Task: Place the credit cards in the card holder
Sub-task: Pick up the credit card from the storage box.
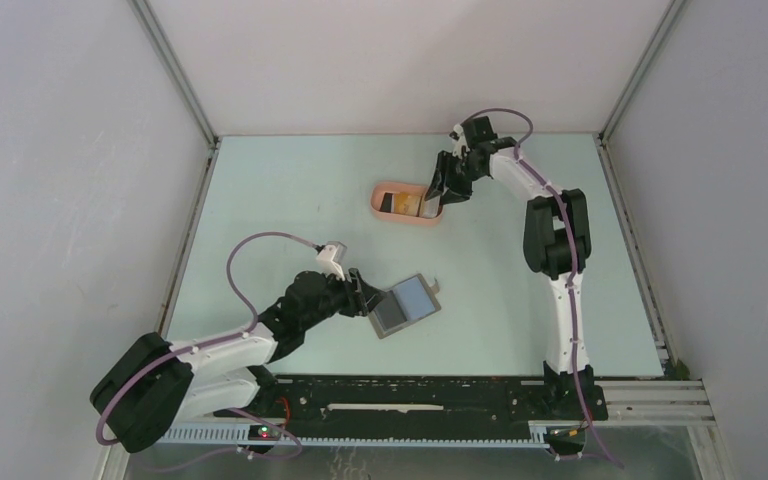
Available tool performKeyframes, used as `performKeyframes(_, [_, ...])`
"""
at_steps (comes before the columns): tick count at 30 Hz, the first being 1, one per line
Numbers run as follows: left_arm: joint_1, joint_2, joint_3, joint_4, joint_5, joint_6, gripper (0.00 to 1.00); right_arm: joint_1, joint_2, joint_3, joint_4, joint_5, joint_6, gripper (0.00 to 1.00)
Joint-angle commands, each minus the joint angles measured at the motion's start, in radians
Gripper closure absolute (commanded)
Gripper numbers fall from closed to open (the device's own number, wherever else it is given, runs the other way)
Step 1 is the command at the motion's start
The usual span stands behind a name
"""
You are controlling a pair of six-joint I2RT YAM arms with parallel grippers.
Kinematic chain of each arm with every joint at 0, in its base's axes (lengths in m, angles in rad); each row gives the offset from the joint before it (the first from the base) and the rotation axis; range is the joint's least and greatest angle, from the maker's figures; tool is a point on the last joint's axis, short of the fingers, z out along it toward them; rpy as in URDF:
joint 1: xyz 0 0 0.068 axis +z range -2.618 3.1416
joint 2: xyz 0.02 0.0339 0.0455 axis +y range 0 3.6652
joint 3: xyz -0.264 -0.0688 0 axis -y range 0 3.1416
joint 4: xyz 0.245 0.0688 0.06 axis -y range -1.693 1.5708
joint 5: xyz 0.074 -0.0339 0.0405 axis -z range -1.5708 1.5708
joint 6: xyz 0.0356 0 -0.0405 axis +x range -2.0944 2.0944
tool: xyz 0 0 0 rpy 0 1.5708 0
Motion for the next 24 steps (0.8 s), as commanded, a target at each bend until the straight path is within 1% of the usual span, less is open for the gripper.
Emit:
performKeyframes(1, [-0.001, 0.0, 0.039, 0.019, 0.001, 0.019, 0.42, -0.02, 0.001, 0.003, 0.005, -0.082, 0.022, 0.43])
performKeyframes(9, [-0.002, -0.002, 0.035, 0.023, 0.004, 0.013, 0.42, -0.042, 0.025, -0.002, 0.016, -0.131, 0.044, 0.46])
performKeyframes(13, [-0.001, 0.002, 0.037, 0.024, 0.004, 0.011, 0.43, -0.043, 0.033, 0.009, 0.015, -0.141, 0.043, 0.44])
performKeyframes(18, [-0.002, 0.009, 0.039, 0.026, 0.009, 0.008, 0.43, -0.031, 0.052, 0.033, 0.003, -0.133, 0.041, 0.42])
performKeyframes(24, [-0.002, 0.001, 0.036, 0.026, 0.008, 0.007, 0.43, -0.027, 0.067, 0.051, -0.016, -0.08, 0.039, 0.46])
